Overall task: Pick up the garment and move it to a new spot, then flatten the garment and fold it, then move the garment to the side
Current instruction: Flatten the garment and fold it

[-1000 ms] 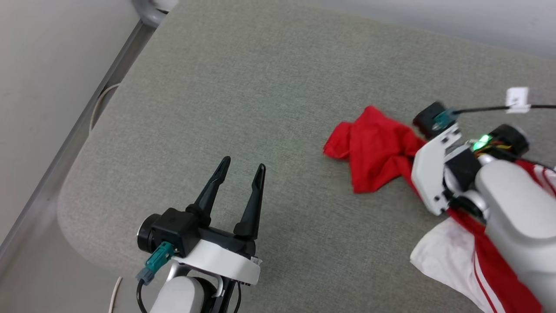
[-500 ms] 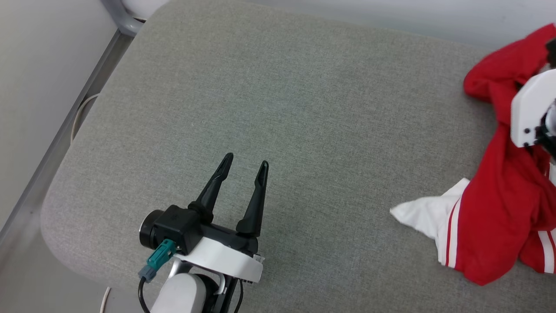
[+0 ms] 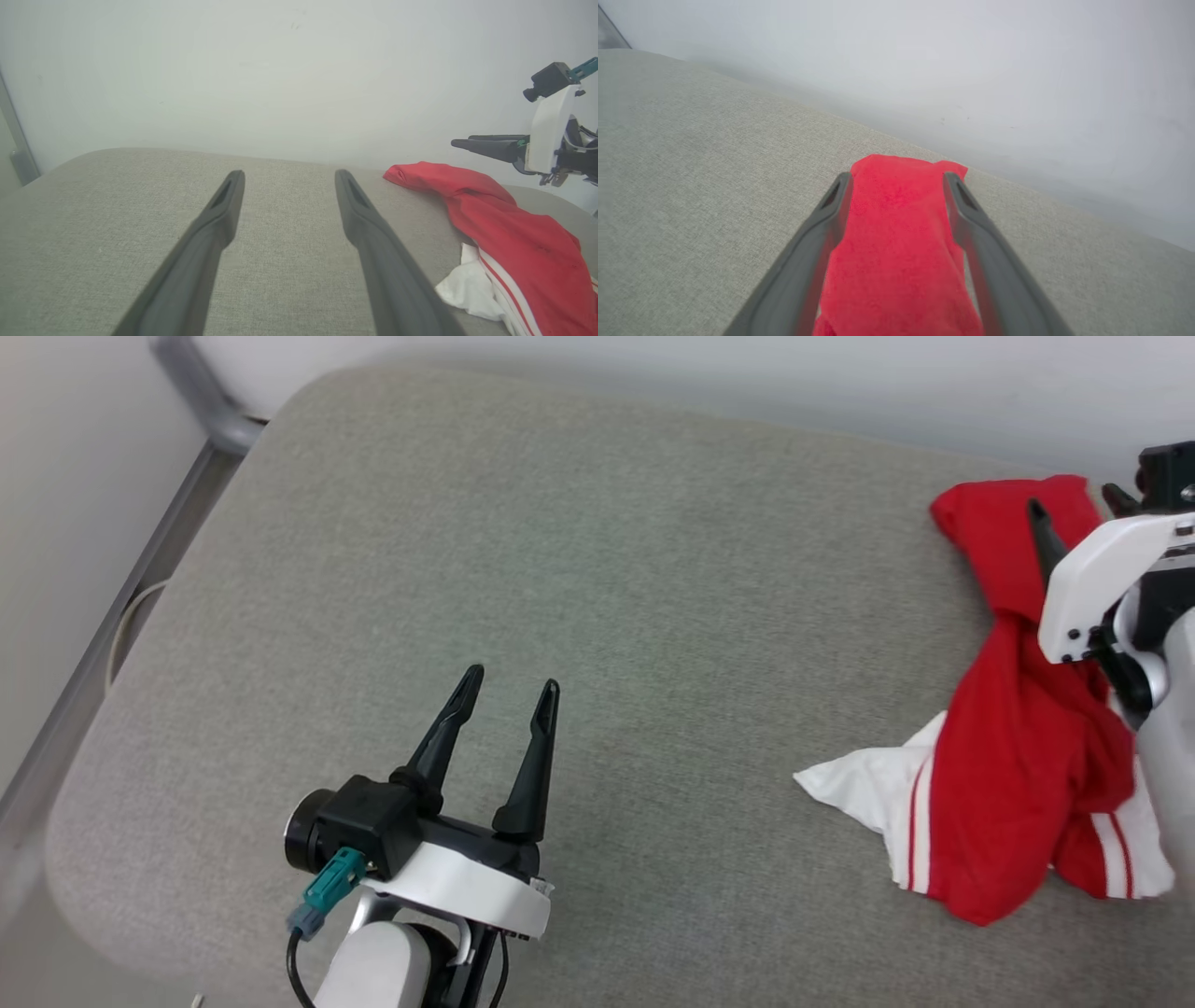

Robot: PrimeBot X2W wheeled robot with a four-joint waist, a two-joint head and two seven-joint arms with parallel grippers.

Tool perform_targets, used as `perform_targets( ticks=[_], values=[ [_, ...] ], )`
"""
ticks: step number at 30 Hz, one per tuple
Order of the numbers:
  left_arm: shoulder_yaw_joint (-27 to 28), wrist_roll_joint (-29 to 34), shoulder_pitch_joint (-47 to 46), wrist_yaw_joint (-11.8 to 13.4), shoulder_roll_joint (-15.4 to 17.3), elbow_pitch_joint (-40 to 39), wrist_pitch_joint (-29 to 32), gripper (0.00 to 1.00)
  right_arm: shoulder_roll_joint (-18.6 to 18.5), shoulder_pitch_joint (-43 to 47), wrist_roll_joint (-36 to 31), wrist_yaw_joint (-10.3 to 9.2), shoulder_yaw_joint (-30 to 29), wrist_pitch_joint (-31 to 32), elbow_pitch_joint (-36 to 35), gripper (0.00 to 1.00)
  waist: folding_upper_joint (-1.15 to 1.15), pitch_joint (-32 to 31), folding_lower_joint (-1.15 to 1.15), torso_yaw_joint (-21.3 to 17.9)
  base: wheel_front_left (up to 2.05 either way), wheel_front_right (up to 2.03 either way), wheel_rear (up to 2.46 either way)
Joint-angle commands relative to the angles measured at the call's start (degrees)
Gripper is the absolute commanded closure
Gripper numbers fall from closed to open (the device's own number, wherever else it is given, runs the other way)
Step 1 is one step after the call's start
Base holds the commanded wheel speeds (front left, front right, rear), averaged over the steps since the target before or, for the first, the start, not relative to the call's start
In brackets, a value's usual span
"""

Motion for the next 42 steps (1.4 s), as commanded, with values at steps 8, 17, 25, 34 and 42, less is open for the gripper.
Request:
perform_targets(
  ticks=[8,17,25,34,42],
  values=[
    [1.75,-0.49,1.55,-0.78,-0.05,0.21,-0.15,0.0,2.25,8.23,8.07,-0.08,2.23,-9.85,-10.37,0.0,0.0,-4.86,0.0,-8.51,0.0,0.0,0.0],
    [3.15,-3.07,3.25,-1.01,-0.06,0.96,-0.15,0.0,2.71,26.01,11.96,-0.07,-0.96,-15.84,-30.16,0.0,0.0,-6.37,0.0,-14.41,0.0,0.0,0.0],
    [2.93,-2.32,5.27,-1.38,-0.05,4.36,-0.15,0.0,8.68,42.18,9.86,-0.06,-7.9,-16.35,-46.55,0.0,0.0,-6.92,0.0,-17.21,0.0,0.0,0.0],
    [-0.02,-1.64,2.67,-1.62,-0.05,9.46,0.69,0.0,11.56,47.76,7.91,-0.06,-10.08,-13.06,-55.04,0.0,0.0,-5.21,0.0,-19.67,0.0,0.0,0.0],
    [-4.6,-0.83,-5.3,-1.44,0.65,12.79,19.27,0.0,12.36,49.35,6.5,-0.06,-10.65,-11.27,-58.55,0.0,0.0,-2.87,0.0,-22.17,0.0,0.0,0.0]
  ],
)
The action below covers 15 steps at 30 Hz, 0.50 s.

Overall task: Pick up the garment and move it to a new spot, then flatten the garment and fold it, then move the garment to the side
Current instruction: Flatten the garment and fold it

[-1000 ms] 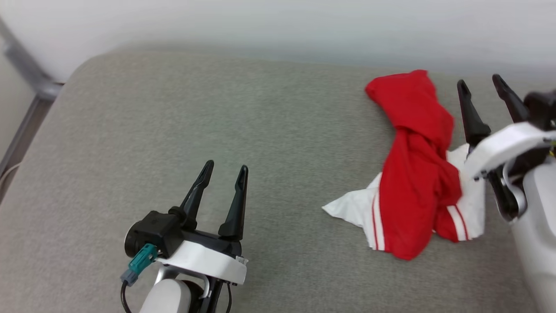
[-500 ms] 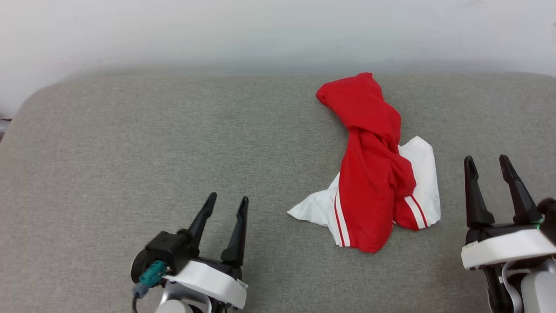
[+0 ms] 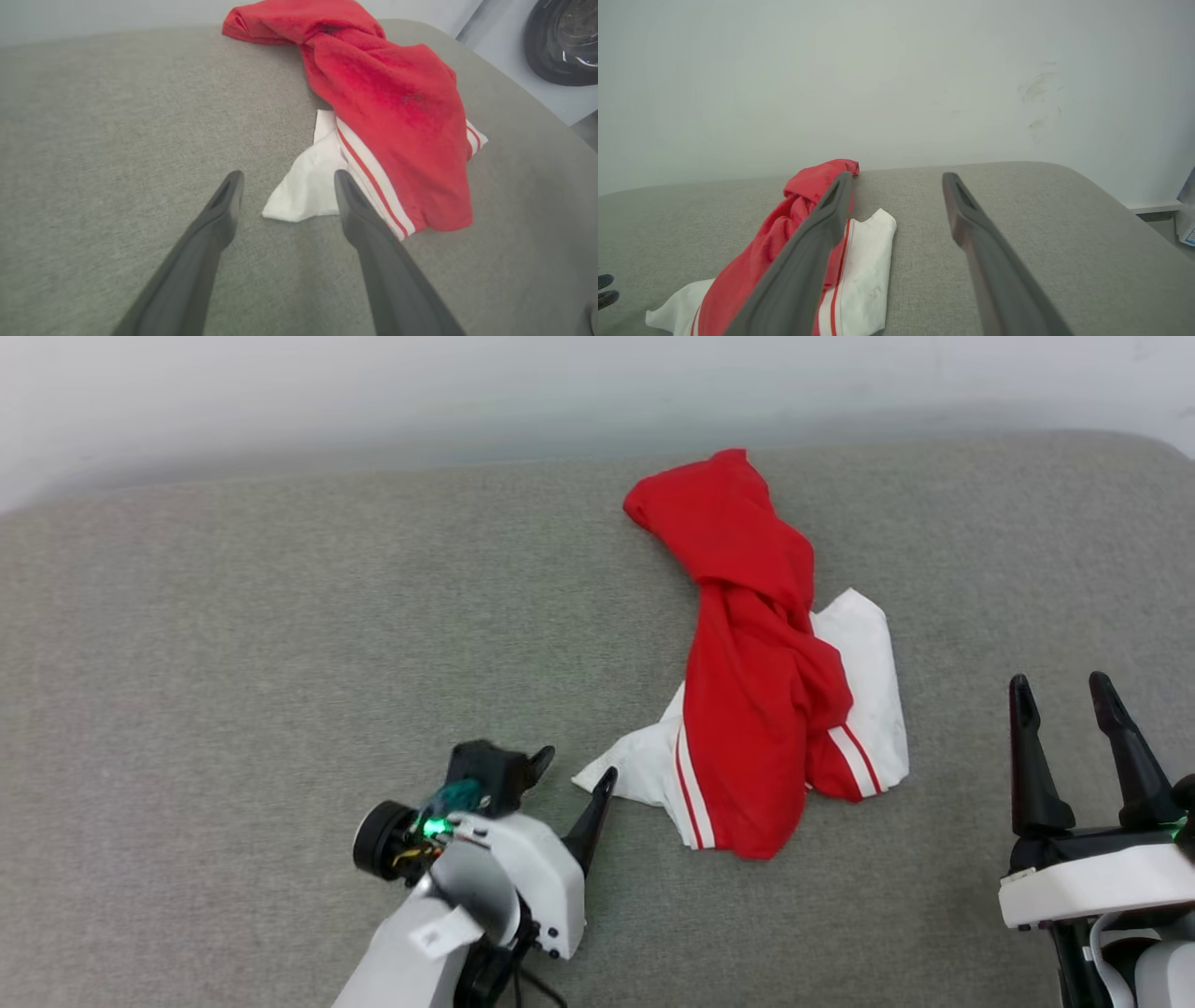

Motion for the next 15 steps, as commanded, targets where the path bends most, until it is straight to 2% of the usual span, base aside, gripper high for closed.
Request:
perform_targets(
  ticks=[1,6,11,15],
  values=[
    [-0.37,0.83,-1.38,0.46,0.53,0.25,2.3,0.0,0.31,0.95,-0.41,-0.04,0.22,0.01,-0.36,0.0,0.0,0.79,0.0,-0.95,0.0,0.0,0.0],
    [-1.9,3.73,-5.09,2.91,1.52,1.74,10.21,0.0,0.84,0.2,-0.77,-0.04,0.72,-0.24,-0.67,0.0,0.0,2.62,0.0,-3.02,0.0,0.0,0.0],
    [-2.84,5.96,-7.35,4.49,2.58,4.17,12.51,0.0,1.28,-0.71,-0.88,-0.04,0.58,-0.83,-0.13,0.0,0.0,4.69,0.0,-4.43,0.0,0.0,0.0],
    [-4.4,7.51,-8.08,4.33,3.42,7.37,15.0,0.0,1.56,-1.26,-0.89,-0.04,0.43,-1.35,0.28,0.0,0.0,5.76,0.0,-4.8,0.0,0.0,0.0]
  ],
)
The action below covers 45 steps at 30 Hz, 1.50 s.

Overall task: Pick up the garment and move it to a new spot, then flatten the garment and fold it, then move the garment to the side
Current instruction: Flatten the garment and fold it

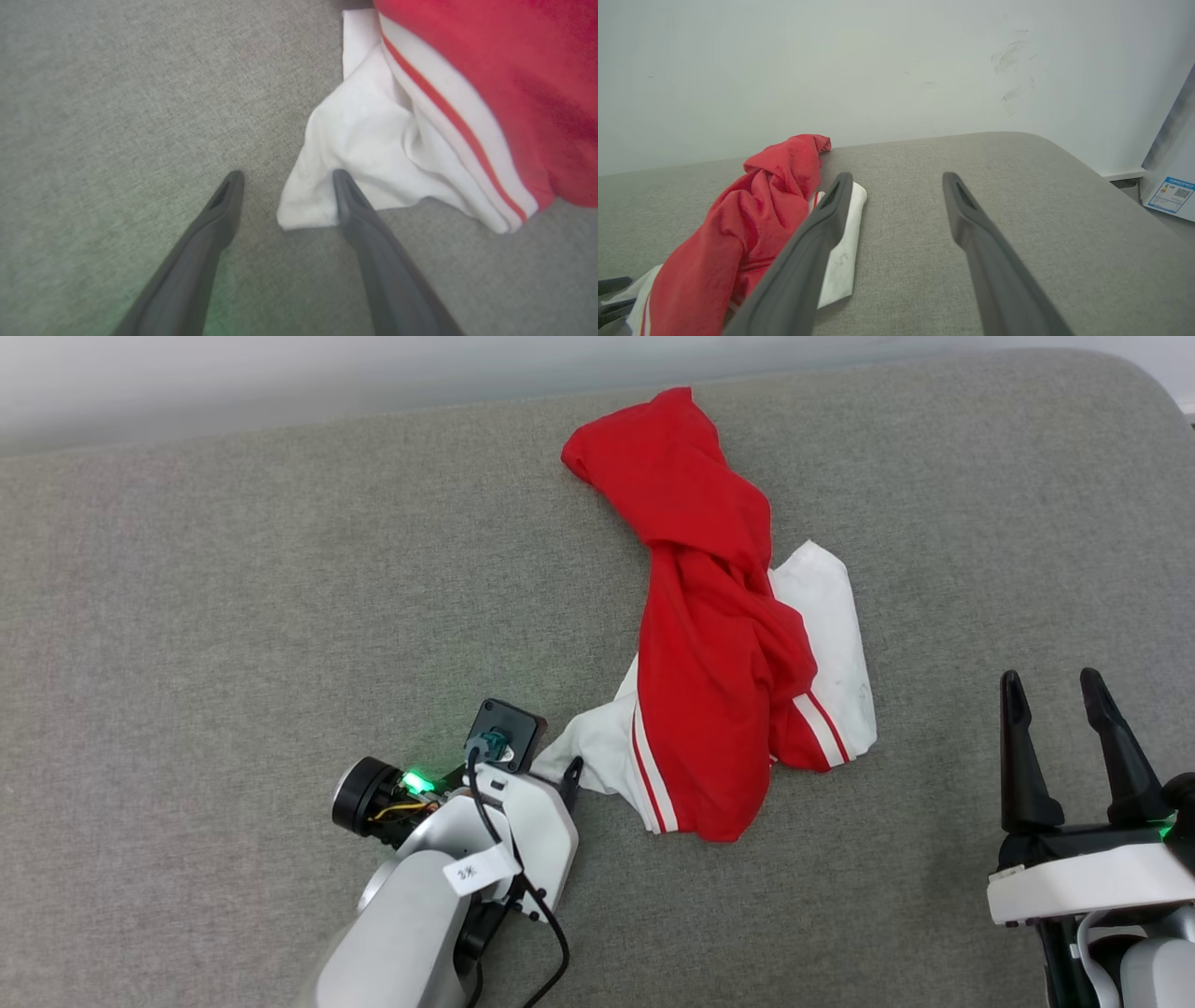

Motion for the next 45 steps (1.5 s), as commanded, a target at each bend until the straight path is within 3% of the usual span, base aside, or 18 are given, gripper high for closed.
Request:
perform_targets(
  ticks=[1,3,7,14,22,33,43,44,45],
  values=[
    [-0.6,0.35,0.02,-0.21,0.35,1.65,1.49,0.1,0.3,-0.94,-0.37,-0.04,-0.07,-0.38,0.18,0.0,0.0,0.39,0.0,-0.19,0.0,0.0,0.0],
    [-1.3,0.93,0.14,-0.06,0.66,2.9,2.59,1.0,0.39,-1.18,-0.45,-0.04,-0.15,-0.47,0.41,0.0,0.0,0.59,0.0,-0.15,0.0,0.0,0.0],
    [-1.15,0.28,0.41,0.35,0.41,3.83,1.69,1.0,0.55,-1.39,-0.63,-0.04,-0.24,-0.56,0.91,0.0,0.0,0.34,0.0,0.32,0.0,0.0,0.0],
    [4.13,-2.81,-0.17,3.62,0.86,2.14,-6.95,1.0,0.39,-0.82,-1.14,-0.04,-0.24,0.44,1.85,0.0,0.0,-2.06,0.0,2.21,0.0,0.0,0.0],
    [12.27,-6.56,2.86,7.5,4.25,-3.04,-15.34,1.0,0.04,0.82,-1.4,-0.04,-0.25,2.53,2.89,0.0,0.0,-5.11,0.0,5.8,0.0,0.0,0.0],
    [20.54,-12.34,12.34,10.86,7.21,-8.46,-16.45,1.0,-0.09,1.84,-2.16,-0.04,-0.72,5.46,4.13,0.0,0.0,-6.46,0.0,9.78,0.0,0.0,0.0],
    [22.04,-14.15,15.6,12.09,7.28,-4.89,-15.74,1.0,-0.18,1.9,-3.43,-0.04,-1.35,7.64,5.52,0.0,0.0,-7.17,0.0,10.57,0.0,0.0,0.0],
    [21.95,-14.16,15.59,12.13,7.24,-4.51,-15.92,0.85,-0.19,1.99,-3.49,-0.04,-1.43,7.84,5.69,0.0,0.0,-7.4,0.0,10.64,0.0,0.0,0.0],
    [21.73,-13.86,15.5,12.17,7.29,-4.14,-16.15,0.48,-0.19,2.1,-3.59,-0.04,-1.5,7.96,5.85,0.0,0.0,-7.63,0.0,10.72,0.0,0.0,0.0]
  ],
)
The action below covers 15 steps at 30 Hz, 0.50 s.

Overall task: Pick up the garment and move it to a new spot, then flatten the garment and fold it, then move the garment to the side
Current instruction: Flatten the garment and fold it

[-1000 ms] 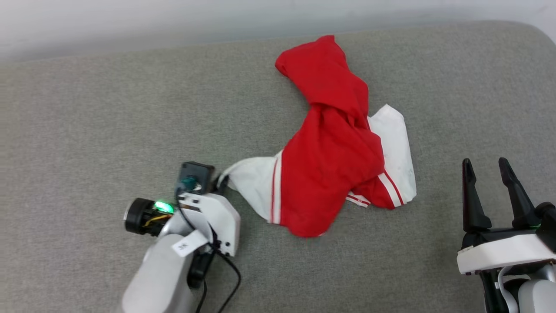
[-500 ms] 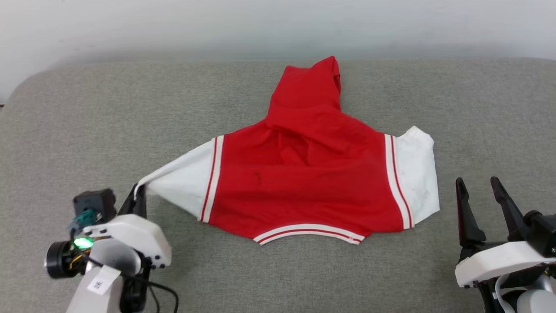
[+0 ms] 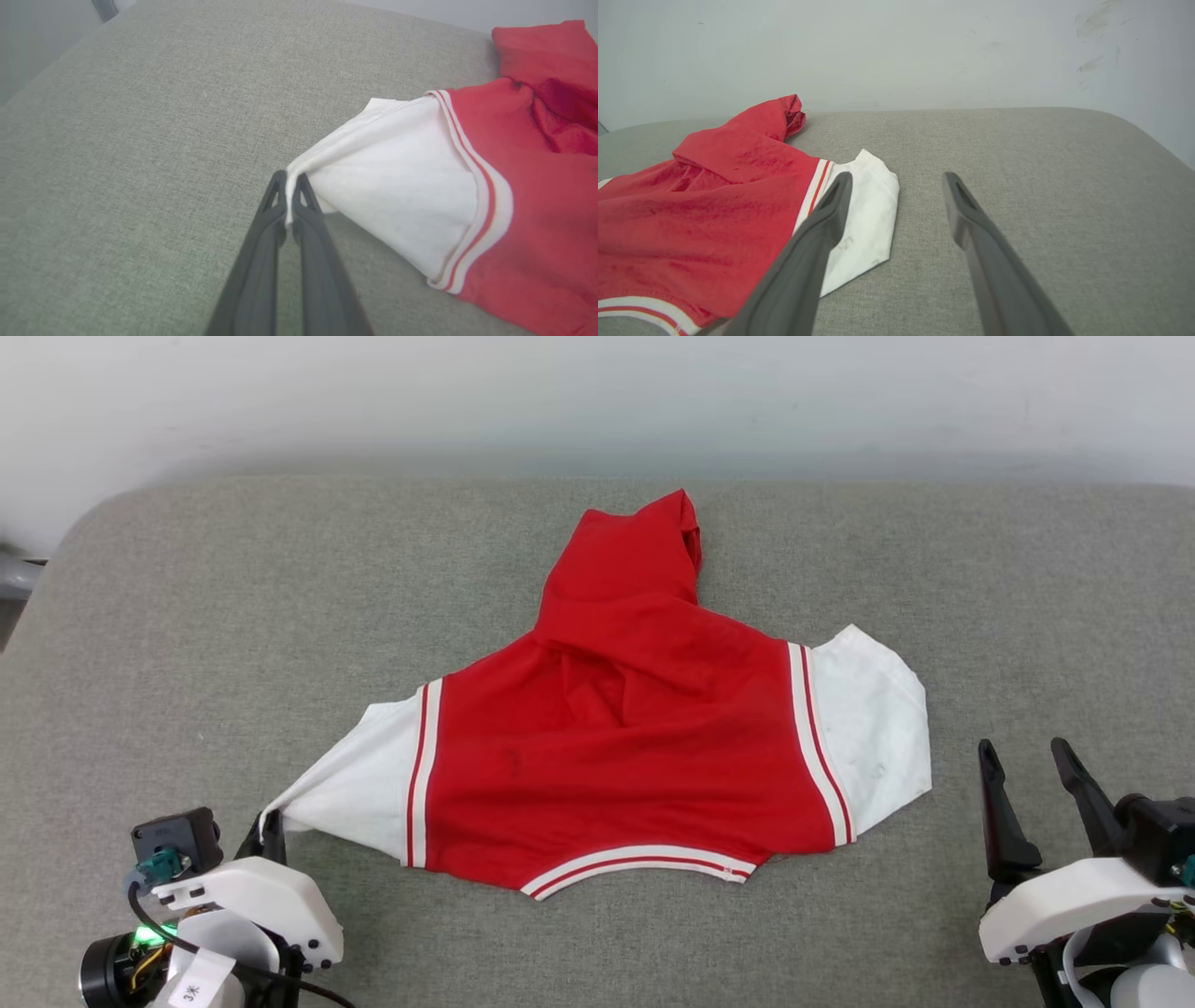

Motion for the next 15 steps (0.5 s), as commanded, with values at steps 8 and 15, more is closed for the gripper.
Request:
perform_targets(
  ticks=[8,15],
  values=[
    [-4.24,1.63,-1.38,-4.93,-0.94,-2.74,-7.95,0.0,-1.96,0.94,-0.66,-0.04,-0.69,3.48,-0.01,0.0,0.0,-1.77,0.0,2.3,0.0,0.0,0.0],
    [-8.37,3.65,-0.36,-7.93,-2.6,-8.26,-14.59,0.0,-6.78,-1.89,-0.12,-0.04,-0.45,15.6,1.51,0.0,0.0,-0.92,0.0,5.53,0.0,0.0,0.0]
  ],
)
